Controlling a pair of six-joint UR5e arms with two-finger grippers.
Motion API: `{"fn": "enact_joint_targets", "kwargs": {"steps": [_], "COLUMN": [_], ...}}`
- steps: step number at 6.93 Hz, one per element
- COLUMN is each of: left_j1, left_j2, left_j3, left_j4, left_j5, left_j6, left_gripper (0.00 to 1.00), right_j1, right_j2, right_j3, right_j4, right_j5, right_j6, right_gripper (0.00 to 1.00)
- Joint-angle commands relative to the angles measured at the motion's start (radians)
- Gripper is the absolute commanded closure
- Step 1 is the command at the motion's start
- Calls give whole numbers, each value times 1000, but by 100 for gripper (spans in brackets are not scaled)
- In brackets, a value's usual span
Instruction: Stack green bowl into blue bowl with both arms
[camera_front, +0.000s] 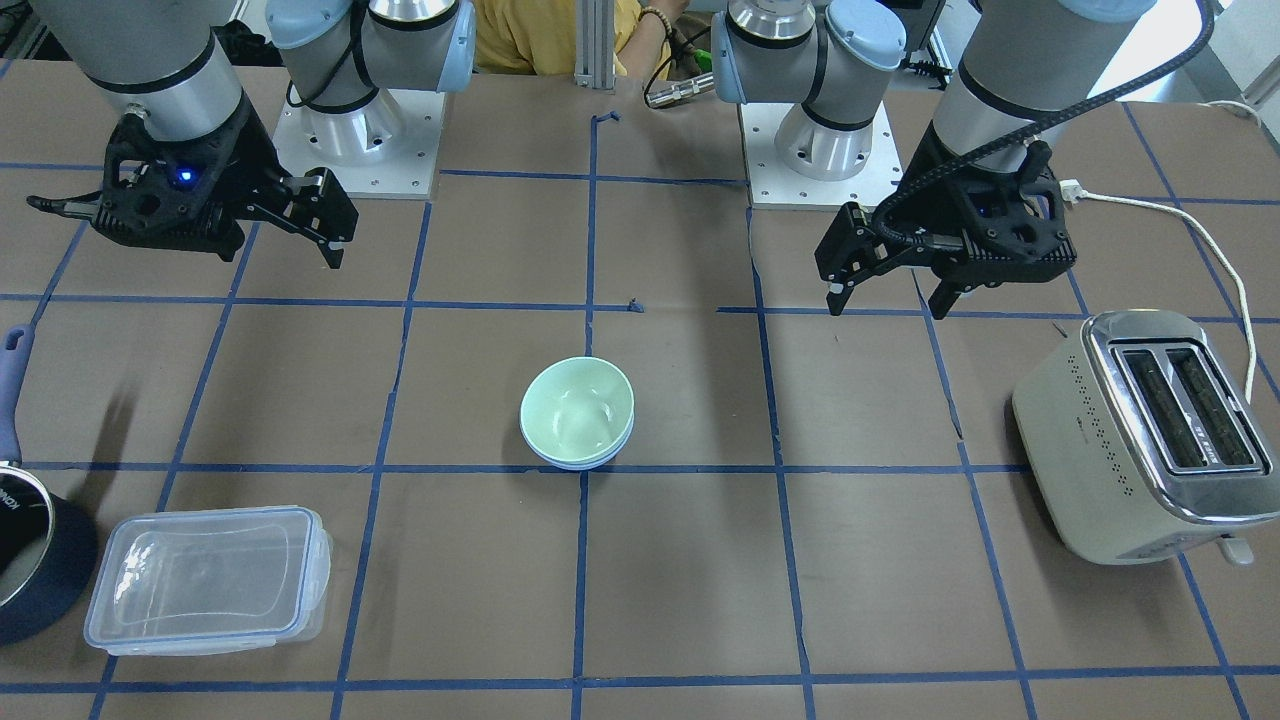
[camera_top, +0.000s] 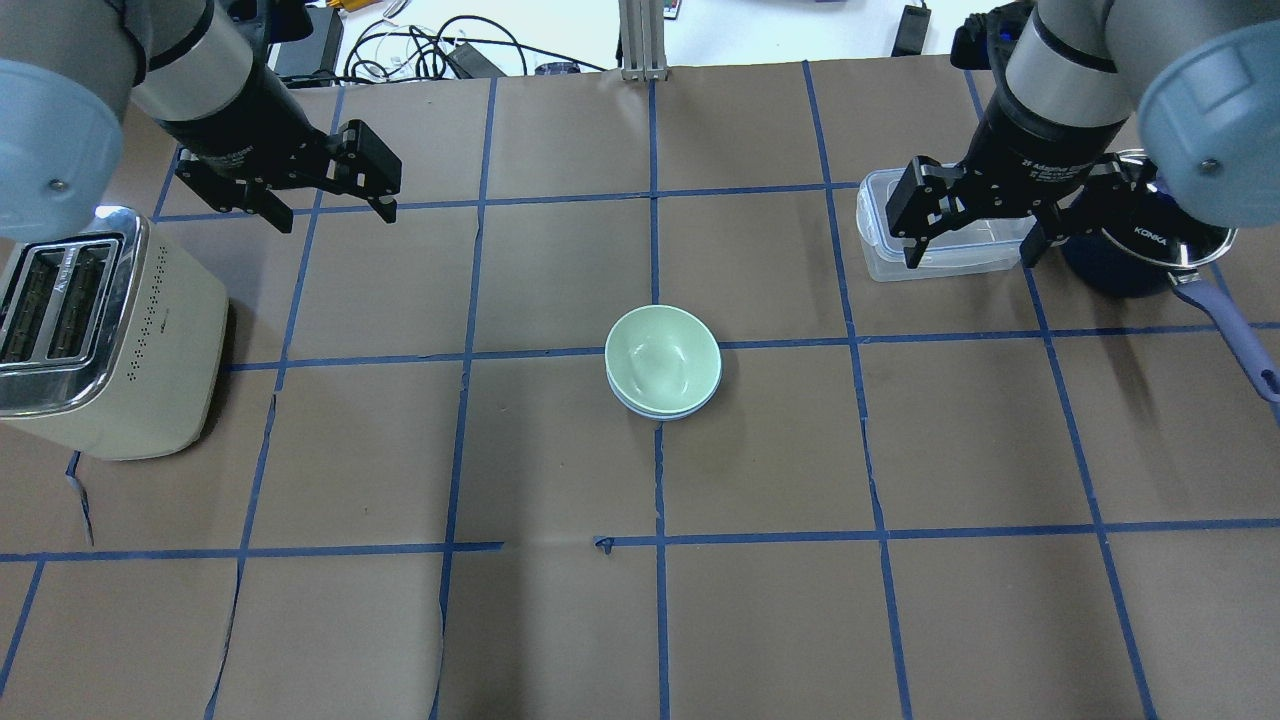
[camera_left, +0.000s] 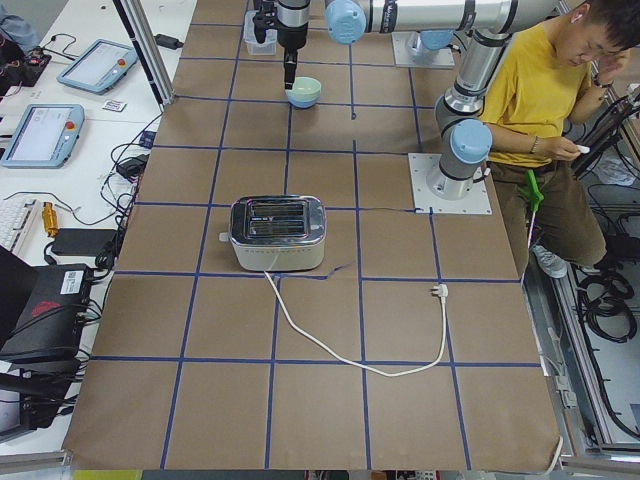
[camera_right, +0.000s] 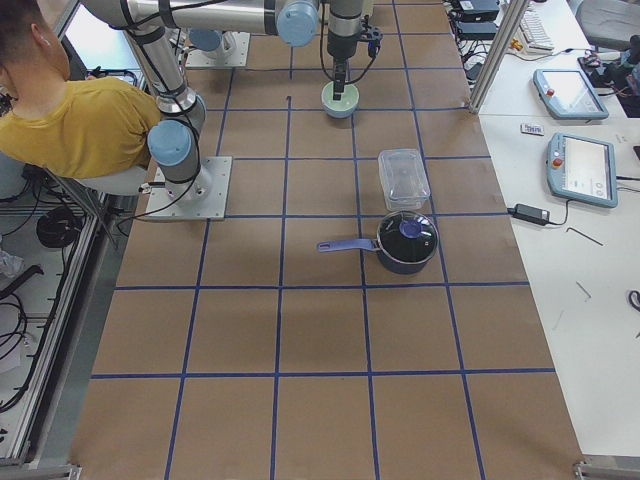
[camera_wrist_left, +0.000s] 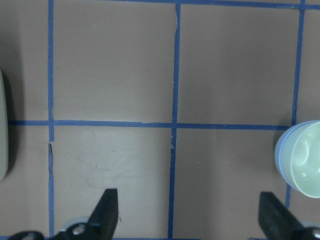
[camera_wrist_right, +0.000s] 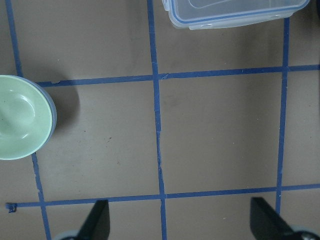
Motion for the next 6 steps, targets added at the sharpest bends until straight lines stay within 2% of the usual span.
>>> {"fn": "enact_joint_targets", "kwargs": {"steps": [1, 6], "left_j1": [0, 0], "left_j2": [1, 2], "left_j3": [-1, 1], "left_j4": [2, 0], "left_j5": [0, 4], "left_j6": [1, 1], "left_gripper": [0, 0], "right_j1": [4, 9], "right_j2": [-4, -5], "right_j3": [-5, -3], "right_j4": [13, 8], "right_j5": [7, 15], "right_j6": [2, 9], "right_gripper": [0, 0]}}
